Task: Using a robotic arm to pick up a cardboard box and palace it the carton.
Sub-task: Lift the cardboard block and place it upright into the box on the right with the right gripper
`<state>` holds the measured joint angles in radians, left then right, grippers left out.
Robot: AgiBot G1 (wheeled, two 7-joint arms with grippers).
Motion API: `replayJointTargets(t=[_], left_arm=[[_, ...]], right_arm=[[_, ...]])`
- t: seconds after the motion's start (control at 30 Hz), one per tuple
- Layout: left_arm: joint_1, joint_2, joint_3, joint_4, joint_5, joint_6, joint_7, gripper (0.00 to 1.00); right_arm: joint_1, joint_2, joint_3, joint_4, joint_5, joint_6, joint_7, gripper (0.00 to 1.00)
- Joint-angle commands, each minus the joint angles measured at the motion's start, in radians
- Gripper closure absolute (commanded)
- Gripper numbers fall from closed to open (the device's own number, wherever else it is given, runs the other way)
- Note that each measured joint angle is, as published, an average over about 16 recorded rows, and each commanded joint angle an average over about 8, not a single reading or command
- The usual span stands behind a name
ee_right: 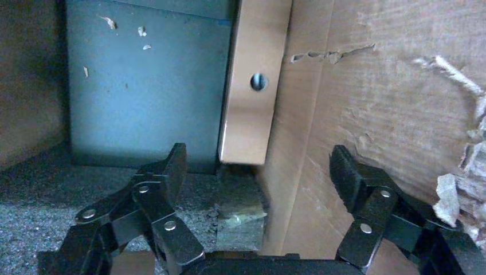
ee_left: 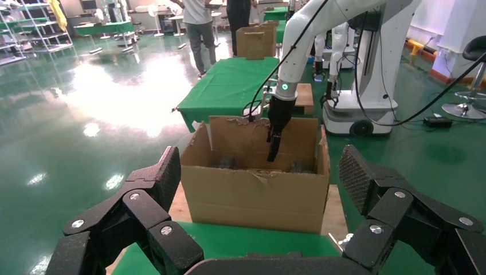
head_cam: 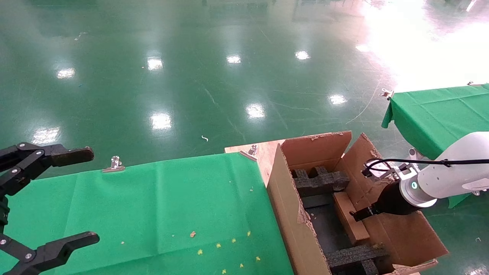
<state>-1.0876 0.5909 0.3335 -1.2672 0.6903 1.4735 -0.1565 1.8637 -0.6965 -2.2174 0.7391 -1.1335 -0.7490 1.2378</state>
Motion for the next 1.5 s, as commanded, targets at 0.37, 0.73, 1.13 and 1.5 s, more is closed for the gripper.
replayJointTargets(t=[0.37, 0.73, 1.13, 1.5], left_arm=[[0.0, 0.0, 0.0, 0.0, 0.0, 0.0, 0.0, 0.0], [0.0, 0.0, 0.0, 0.0, 0.0, 0.0, 0.0, 0.0], [0.0, 0.0, 0.0, 0.0, -0.001, 0.0, 0.0, 0.0], [0.0, 0.0, 0.001, 0.001, -0.001, 0.0, 0.0, 0.0]], right_arm=[[0.153, 0.054, 0.036, 0.109, -0.022, 0.041, 0.003, 0.0], [0.33, 0.228, 0.174, 0.428, 0.084, 0.089, -0.118, 0.0], [0.36, 0.299, 0.242, 0.543, 0.18, 0.053, -0.188, 0.0], [0.24, 0.272, 0.41, 0.535, 0.197, -0.026, -0.271, 0.0]])
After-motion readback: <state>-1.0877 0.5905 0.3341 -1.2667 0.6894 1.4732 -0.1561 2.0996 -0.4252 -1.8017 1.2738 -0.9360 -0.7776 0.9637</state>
